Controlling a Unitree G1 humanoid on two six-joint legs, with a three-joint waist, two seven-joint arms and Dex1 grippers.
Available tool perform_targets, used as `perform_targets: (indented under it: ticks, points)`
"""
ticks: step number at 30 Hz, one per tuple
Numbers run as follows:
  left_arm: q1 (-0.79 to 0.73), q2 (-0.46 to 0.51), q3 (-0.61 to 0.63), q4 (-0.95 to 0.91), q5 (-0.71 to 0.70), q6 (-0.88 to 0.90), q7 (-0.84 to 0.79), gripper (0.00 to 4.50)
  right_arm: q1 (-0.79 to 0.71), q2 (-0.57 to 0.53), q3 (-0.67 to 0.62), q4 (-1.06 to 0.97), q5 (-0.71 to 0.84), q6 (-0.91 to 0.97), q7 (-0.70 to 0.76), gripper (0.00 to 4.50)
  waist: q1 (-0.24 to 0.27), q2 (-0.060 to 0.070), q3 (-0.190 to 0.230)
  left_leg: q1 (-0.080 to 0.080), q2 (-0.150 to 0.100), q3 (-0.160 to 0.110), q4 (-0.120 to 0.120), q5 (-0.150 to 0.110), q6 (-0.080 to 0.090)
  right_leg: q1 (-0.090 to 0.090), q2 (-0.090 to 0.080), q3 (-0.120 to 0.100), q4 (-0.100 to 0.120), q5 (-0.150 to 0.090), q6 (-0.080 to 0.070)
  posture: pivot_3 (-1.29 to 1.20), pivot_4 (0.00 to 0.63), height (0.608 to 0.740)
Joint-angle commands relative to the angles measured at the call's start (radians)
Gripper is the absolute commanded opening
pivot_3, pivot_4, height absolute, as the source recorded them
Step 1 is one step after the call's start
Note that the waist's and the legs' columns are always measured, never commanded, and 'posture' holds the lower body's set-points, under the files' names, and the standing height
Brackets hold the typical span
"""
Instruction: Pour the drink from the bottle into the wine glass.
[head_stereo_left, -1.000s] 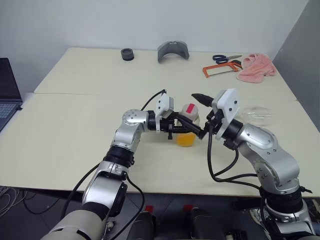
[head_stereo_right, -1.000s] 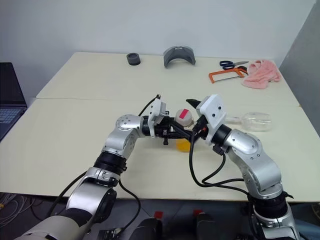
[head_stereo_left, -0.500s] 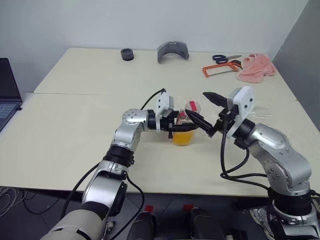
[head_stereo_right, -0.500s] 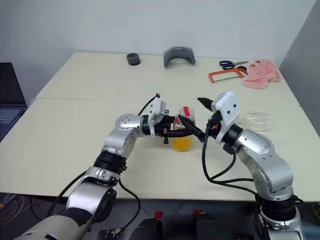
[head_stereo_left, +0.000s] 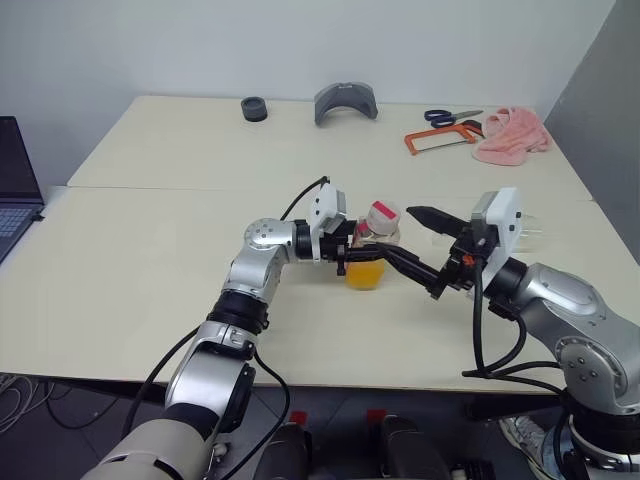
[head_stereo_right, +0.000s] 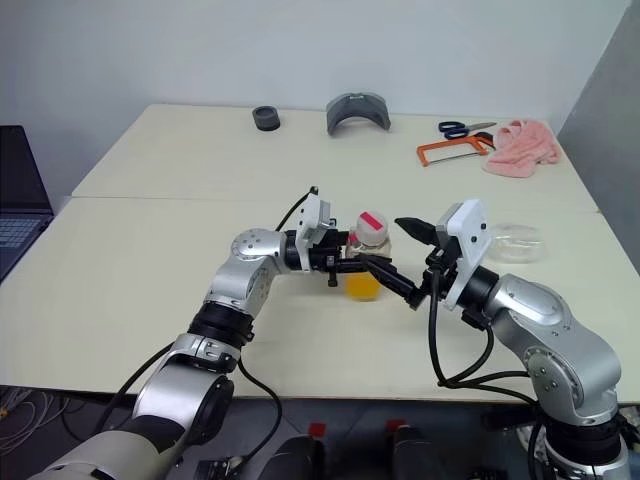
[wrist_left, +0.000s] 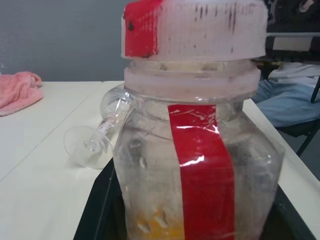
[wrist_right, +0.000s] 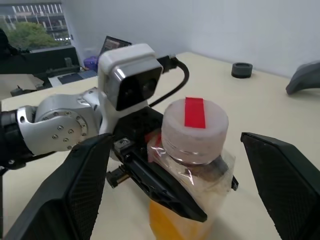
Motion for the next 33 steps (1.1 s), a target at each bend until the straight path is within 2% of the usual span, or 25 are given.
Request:
perform_targets:
  ticks: [1,5,9,33]
  points:
    - [-0.022,-0.005,0.017,-0.026,-0.033,-0.002,-0.013,1.61,-0.064,0.031,0.054,-0.004,-0.068,-0.046,-0.052,4.36,-0.001,0.000,0.000,0.000,0.000,0.000,0.000,0.000,0.000,0.000,0.000,0.000,0.000,0.000,0.000,0.00,0.150,0.740]
    - [-0.022,-0.010,0.020,-0.030,-0.043,0.010,-0.018,1.61,-0.106,0.054,0.111,0.064,-0.176,-0.102,-0.086,4.36,0.001,0.000,0.000,0.000,0.000,0.000,0.000,0.000,0.000,0.000,0.000,-0.001,0.000,0.000,0.000,0.00,0.150,0.740]
    - [-0.020,-0.008,0.019,-0.034,-0.048,0.015,-0.015,1.61,-0.115,0.070,0.102,0.090,-0.198,-0.120,-0.090,4.36,0.003,0.000,0.000,0.000,0.000,0.000,0.000,0.000,0.000,0.000,0.000,-0.001,0.000,0.000,0.000,0.00,0.150,0.740]
    - [-0.013,-0.003,0.015,-0.041,-0.043,0.016,-0.014,1.61,-0.057,0.051,0.014,0.046,-0.133,-0.068,-0.083,4.36,0.002,0.000,0.000,0.000,0.000,0.000,0.000,0.000,0.000,0.000,0.000,0.000,0.000,0.000,0.000,0.00,0.150,0.740]
